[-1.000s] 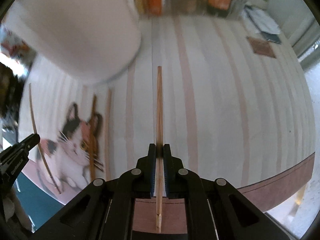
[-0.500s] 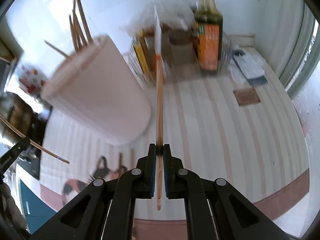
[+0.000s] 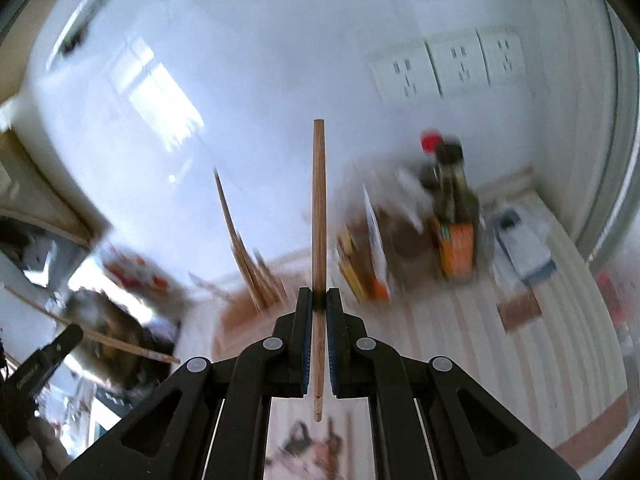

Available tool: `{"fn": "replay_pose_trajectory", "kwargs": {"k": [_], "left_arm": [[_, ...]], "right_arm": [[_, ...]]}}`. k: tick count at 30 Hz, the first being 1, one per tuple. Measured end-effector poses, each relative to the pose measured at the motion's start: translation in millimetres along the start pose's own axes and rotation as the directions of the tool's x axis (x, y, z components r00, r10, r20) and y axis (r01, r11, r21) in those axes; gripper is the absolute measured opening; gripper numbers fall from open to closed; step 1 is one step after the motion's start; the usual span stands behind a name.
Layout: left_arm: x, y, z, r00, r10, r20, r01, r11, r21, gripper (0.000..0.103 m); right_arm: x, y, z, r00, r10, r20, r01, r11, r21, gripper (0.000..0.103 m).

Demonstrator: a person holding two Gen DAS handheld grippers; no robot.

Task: Organize utensils
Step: 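Lift both held chopsticks and carry them over the utensil holder, then open both tools to drop the chopsticks into the holder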

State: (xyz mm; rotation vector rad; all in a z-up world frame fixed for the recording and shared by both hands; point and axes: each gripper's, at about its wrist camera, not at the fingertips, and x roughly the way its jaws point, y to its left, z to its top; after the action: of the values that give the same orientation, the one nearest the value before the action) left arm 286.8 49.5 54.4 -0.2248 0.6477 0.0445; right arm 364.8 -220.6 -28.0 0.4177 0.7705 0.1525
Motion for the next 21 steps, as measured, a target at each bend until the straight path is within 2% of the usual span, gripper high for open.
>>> {"fn": "replay_pose_trajectory", "kwargs": {"k": [5,11,21], "left_arm": [[1,-15,29,0.998,-0.062,0.025,0.063,0.998,-0.018,0.004],[32,-32,31,0.995,-0.09,-0.039,0.089,0.996,-0.013,0.004],[91,-36,7,0.985,-0.05,-0.166,0.046,0.999,-0.028,0.004]], "right_arm": [[-2,14,47,0.995,0.022,0.093,-0.022,1.0,0.003,0.007],[21,22,84,0.991,0.03,0.128,-0.033,0.999,0.02,0.007],[79,28,87,0.996,0.056,0.075,-0.056,0.998,-0.012,0.007]]}}
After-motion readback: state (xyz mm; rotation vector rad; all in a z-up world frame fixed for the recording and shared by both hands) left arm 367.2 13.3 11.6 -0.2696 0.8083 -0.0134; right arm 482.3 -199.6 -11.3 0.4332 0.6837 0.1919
